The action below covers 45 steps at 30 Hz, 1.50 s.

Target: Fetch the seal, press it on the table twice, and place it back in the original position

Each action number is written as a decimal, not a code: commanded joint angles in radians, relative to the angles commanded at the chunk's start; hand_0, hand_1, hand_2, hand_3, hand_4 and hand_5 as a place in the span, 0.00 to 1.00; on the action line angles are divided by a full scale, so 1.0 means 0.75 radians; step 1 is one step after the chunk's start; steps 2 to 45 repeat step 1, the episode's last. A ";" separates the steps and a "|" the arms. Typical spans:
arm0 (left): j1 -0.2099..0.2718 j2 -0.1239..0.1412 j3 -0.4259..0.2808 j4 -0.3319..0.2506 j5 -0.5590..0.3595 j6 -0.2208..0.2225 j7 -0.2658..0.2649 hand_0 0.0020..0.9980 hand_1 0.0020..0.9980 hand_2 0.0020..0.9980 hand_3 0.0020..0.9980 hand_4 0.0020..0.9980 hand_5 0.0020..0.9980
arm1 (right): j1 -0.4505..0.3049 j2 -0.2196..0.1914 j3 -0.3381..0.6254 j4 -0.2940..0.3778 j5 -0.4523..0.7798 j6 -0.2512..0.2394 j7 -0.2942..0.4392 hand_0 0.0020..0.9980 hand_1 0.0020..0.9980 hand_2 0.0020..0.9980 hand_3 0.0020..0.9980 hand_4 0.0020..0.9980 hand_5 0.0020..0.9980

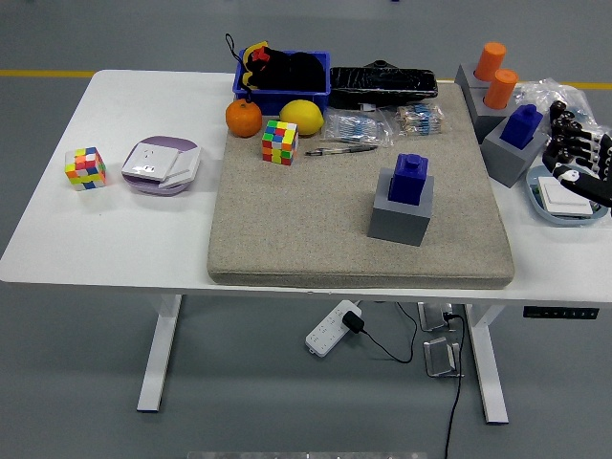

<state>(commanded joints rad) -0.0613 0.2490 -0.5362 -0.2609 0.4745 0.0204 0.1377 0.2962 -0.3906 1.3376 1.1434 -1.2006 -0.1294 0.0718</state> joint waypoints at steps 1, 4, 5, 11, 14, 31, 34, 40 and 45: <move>0.000 0.000 0.001 0.000 0.000 0.000 0.000 0.72 0.69 0.68 0.72 0.64 0.24 | -0.001 0.001 -0.001 0.000 0.001 -0.002 0.003 0.89 0.82 0.79 0.77 0.84 0.25; 0.000 0.000 0.001 0.000 0.000 0.000 0.000 0.72 0.69 0.68 0.72 0.64 0.24 | -0.001 0.001 -0.001 0.000 0.001 -0.002 0.003 0.89 0.82 0.79 0.77 0.84 0.25; 0.000 0.000 0.001 0.000 0.000 0.000 0.000 0.72 0.69 0.68 0.72 0.64 0.24 | -0.001 0.001 -0.001 0.000 0.001 -0.002 0.003 0.89 0.82 0.79 0.77 0.84 0.25; 0.000 0.000 0.001 0.000 0.000 0.000 0.000 0.72 0.69 0.68 0.72 0.64 0.24 | -0.001 0.001 -0.001 0.000 0.001 -0.002 0.003 0.89 0.82 0.79 0.77 0.84 0.25; 0.000 0.000 0.001 0.000 0.000 0.000 0.000 0.72 0.69 0.68 0.72 0.64 0.24 | -0.001 0.001 -0.001 0.000 0.001 -0.002 0.003 0.89 0.82 0.79 0.77 0.84 0.25; 0.000 0.000 0.001 0.000 0.000 0.000 0.000 0.72 0.69 0.68 0.72 0.64 0.24 | -0.001 0.001 -0.001 0.000 0.001 -0.002 0.003 0.89 0.82 0.79 0.77 0.84 0.25; 0.000 0.000 0.001 0.000 0.000 0.000 0.000 0.72 0.69 0.68 0.72 0.64 0.24 | -0.001 0.001 -0.001 0.000 0.001 -0.002 0.003 0.89 0.82 0.79 0.77 0.84 0.25; 0.000 0.000 0.001 0.000 0.000 0.000 0.000 0.72 0.69 0.68 0.72 0.64 0.24 | -0.001 0.001 -0.001 0.000 0.001 -0.002 0.003 0.89 0.82 0.79 0.77 0.84 0.25; 0.000 0.000 0.001 0.000 0.000 0.000 0.000 0.72 0.69 0.68 0.72 0.64 0.24 | -0.001 0.001 -0.001 0.000 0.001 -0.002 0.003 0.89 0.82 0.79 0.77 0.84 0.25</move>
